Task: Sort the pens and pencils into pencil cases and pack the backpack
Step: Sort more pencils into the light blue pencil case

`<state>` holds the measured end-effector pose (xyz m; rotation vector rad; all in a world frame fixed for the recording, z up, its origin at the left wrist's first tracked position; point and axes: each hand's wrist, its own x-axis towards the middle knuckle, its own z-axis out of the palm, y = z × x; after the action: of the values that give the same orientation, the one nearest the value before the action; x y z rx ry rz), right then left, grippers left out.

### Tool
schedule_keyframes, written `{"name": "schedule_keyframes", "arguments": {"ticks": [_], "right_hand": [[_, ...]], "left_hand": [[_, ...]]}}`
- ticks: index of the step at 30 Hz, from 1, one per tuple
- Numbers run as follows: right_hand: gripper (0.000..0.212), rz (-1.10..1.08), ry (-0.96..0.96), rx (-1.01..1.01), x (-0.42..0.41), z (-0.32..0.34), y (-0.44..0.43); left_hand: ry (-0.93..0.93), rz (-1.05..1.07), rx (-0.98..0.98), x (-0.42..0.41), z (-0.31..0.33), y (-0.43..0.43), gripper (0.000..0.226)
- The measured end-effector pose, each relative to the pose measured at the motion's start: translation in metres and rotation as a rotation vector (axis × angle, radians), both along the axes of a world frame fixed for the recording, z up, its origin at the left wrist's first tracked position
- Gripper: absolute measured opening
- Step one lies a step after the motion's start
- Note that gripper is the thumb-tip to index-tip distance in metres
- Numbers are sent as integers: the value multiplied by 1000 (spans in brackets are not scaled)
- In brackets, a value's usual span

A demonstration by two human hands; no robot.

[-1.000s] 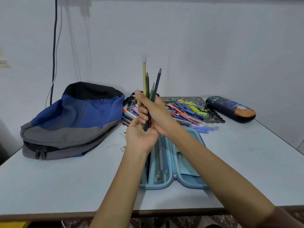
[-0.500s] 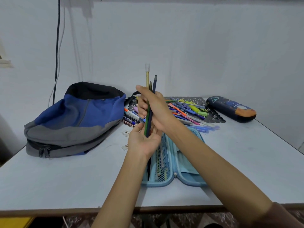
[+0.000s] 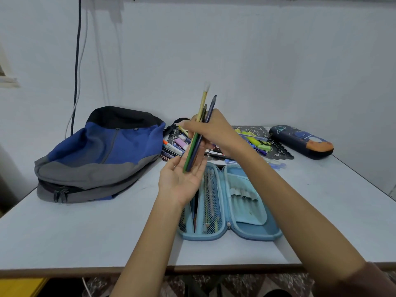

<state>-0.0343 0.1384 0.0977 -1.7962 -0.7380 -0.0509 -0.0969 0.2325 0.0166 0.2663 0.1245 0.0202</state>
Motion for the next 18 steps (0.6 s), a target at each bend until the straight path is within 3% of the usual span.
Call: {"name": "schedule_keyframes", "arguments": {"ticks": [2,5,7,8,10,13,18], "right_hand": [[31,-14,15,90,5,2,-6],[29,-53,74,139,16,1,-18],[27,-82,123,96,23,-5,-21],[27,-92,154,69,26,-10,-21],[27,-91,236,20,32,-22,-19],[22,-57,384,-30,39,-42,-12],[22,-30,608,-92,54,-62,-8]], "left_hand": [[37,153,320,0,-1,8,32],[149,438,1183,1,-9,30,15],[153,333,1692,1,-14,43,22],[157,206,1851,1,-16,47,32],[182,27,2057,2,-18,47,39],[195,18,2242,4,-17,45,30],[179,40,2235,-1,-7,49,11]]}}
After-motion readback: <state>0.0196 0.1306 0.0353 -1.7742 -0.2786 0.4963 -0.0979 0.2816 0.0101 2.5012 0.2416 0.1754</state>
